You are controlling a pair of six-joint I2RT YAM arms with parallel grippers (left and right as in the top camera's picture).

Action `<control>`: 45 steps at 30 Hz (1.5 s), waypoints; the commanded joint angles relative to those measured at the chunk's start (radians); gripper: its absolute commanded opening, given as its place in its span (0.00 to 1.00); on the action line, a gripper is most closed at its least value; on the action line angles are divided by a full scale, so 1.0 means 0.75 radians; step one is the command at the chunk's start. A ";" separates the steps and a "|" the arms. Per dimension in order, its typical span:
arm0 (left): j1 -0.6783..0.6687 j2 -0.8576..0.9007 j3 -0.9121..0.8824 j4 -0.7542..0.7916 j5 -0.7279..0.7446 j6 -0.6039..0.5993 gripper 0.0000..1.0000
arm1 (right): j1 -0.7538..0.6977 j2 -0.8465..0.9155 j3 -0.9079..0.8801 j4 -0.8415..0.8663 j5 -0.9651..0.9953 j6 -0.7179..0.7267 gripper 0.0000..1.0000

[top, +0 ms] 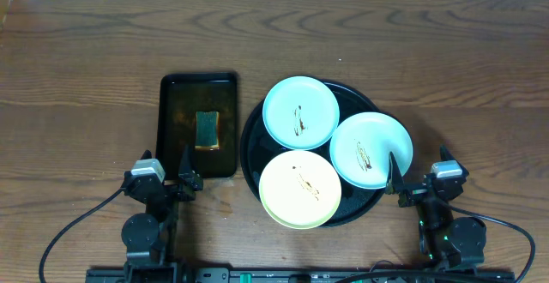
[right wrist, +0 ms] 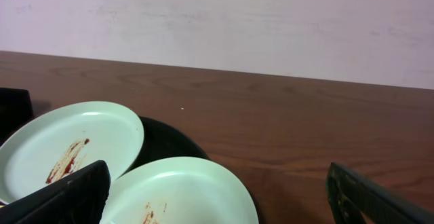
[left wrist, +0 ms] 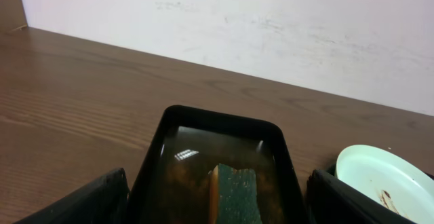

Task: Clean dirty plates on tray and stack at the side

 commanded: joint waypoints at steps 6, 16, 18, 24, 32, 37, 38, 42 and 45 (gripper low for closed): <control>0.005 -0.009 -0.014 -0.055 0.019 0.027 0.85 | 0.012 -0.008 -0.002 -0.006 -0.002 -0.014 0.99; 0.005 -0.009 -0.014 -0.055 0.020 0.026 0.85 | 0.012 -0.008 -0.002 -0.005 -0.002 -0.015 0.99; 0.005 -0.009 -0.014 -0.055 0.020 0.026 0.85 | 0.012 -0.008 -0.002 -0.005 -0.003 -0.014 0.99; 0.005 -0.009 -0.014 -0.055 0.020 0.017 0.85 | 0.012 -0.008 -0.002 -0.003 -0.002 -0.001 0.99; 0.005 0.074 0.092 -0.163 0.020 0.001 0.85 | 0.012 0.046 0.032 -0.037 0.104 0.127 0.99; 0.005 0.305 0.291 -0.262 0.019 0.002 0.85 | 0.012 0.223 0.168 -0.131 0.109 0.169 0.99; 0.005 0.359 0.331 -0.278 0.020 0.002 0.85 | 0.011 0.266 0.199 -0.148 0.112 0.179 0.99; 0.005 0.654 0.561 -0.391 0.021 0.002 0.85 | 0.011 0.540 0.399 -0.231 0.113 0.234 0.99; 0.005 0.844 0.733 -0.480 0.040 0.002 0.85 | 0.011 0.718 0.531 -0.301 0.102 0.241 0.99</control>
